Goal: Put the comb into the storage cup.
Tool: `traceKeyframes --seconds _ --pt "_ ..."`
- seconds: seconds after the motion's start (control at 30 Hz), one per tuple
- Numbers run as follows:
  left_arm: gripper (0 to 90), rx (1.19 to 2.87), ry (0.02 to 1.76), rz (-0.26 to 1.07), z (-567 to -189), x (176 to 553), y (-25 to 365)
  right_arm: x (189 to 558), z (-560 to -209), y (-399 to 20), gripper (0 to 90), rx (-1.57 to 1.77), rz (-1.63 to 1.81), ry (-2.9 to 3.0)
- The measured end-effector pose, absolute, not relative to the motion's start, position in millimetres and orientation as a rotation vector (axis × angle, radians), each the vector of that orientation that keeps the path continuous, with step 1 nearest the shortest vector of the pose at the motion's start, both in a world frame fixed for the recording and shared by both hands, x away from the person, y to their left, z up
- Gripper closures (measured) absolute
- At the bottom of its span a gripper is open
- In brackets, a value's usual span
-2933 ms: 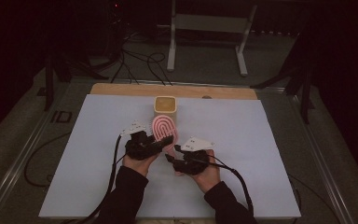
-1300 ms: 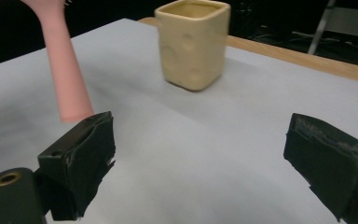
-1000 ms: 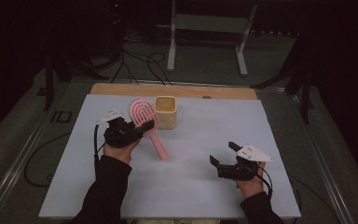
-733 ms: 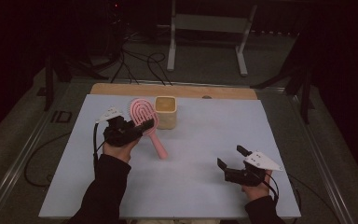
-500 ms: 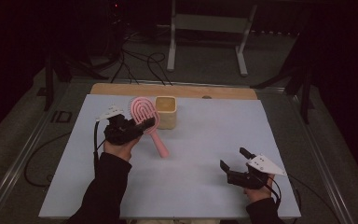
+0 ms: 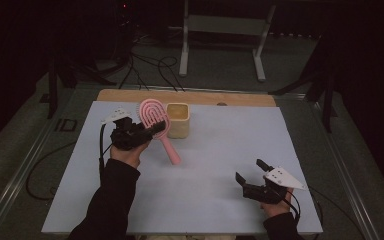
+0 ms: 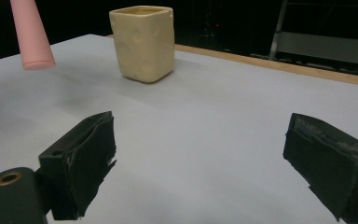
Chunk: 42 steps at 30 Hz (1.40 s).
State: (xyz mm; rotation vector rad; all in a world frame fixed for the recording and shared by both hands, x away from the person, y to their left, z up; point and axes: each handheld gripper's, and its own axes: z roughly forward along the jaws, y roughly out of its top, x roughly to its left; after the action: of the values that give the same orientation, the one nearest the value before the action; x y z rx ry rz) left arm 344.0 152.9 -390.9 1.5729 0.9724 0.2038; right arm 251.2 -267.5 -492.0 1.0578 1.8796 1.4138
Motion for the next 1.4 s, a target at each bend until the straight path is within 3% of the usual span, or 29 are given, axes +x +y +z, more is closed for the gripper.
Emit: traceKeyframes --seconds 1.4 --pt "64.7 1.568 0.943 0.269 -367.9 367.1 156.3 252.3 -493.0 -267.9 8.8 1.077 1.416 1.879"
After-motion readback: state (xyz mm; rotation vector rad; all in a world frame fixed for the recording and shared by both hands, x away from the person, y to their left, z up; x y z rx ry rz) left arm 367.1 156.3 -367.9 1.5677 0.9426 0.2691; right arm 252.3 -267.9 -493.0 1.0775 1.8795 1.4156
